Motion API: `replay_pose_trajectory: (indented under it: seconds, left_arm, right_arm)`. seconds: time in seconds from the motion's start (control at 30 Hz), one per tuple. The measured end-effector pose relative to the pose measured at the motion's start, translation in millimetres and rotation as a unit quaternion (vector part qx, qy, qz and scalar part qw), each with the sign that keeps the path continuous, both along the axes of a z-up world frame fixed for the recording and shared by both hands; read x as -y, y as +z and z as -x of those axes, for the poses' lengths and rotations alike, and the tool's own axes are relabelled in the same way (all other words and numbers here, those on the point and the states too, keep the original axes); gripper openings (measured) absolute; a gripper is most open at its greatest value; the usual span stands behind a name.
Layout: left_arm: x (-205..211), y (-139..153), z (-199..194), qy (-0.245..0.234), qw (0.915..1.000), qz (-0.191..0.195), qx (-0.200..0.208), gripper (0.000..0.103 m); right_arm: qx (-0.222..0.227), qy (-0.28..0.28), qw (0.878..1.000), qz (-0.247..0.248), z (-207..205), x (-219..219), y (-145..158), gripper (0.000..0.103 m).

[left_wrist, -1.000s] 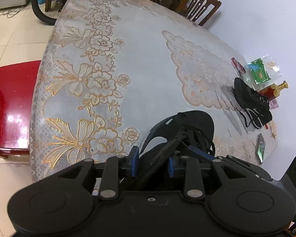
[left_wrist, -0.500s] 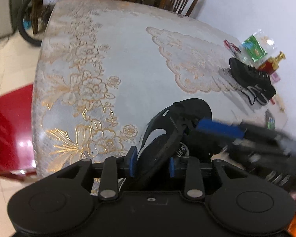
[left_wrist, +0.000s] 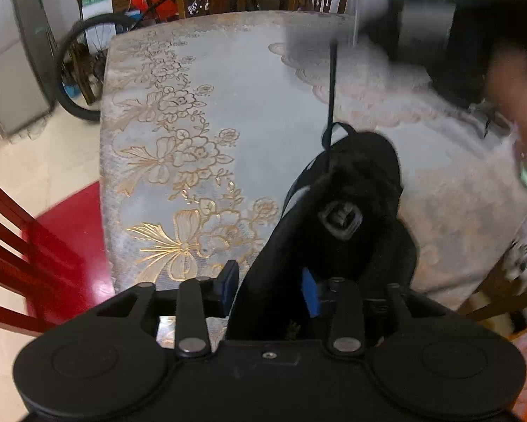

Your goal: Lace up shoes with both hands

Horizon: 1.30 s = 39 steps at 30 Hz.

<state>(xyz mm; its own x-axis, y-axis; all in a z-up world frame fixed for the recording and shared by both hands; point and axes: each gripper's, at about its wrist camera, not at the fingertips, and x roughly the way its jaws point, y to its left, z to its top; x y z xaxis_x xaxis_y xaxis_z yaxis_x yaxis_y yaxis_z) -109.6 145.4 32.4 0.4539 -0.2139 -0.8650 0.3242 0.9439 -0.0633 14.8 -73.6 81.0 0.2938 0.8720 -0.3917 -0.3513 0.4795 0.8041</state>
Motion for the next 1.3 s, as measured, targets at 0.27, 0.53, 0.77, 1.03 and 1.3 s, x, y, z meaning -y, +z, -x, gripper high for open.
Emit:
replay_pose_trajectory:
  seconds: [0.27, 0.53, 0.77, 1.03, 1.3]
  left_arm:
    - [3, -20, -4, 0.019, 0.9995, -0.013, -0.022, 0.038]
    - [0, -18, -3, 0.046, 0.9985, -0.012, -0.025, 0.039]
    - [-7, -15, 2, 0.071, 0.9965, -0.027, -0.034, 0.046]
    - [-6, -15, -12, 0.084, 0.9953, -0.033, -0.035, 0.057]
    - [16, -9, -51, 0.059, 0.9947, -0.081, 0.019, 0.066]
  right_arm:
    - [0.084, -0.061, 0.945, -0.309, -20, 44, 104, 0.004]
    - [0.172, -0.066, 0.909, -0.374, -37, 50, 168, 0.000]
    - [0.189, -0.011, 0.982, -0.027, -42, 8, 134, 0.022]
    - [0.163, 0.078, 0.925, 0.333, -31, -35, -44, 0.028]
    - [0.159, 0.103, 0.910, 0.369, 8, 4, -55, 0.030]
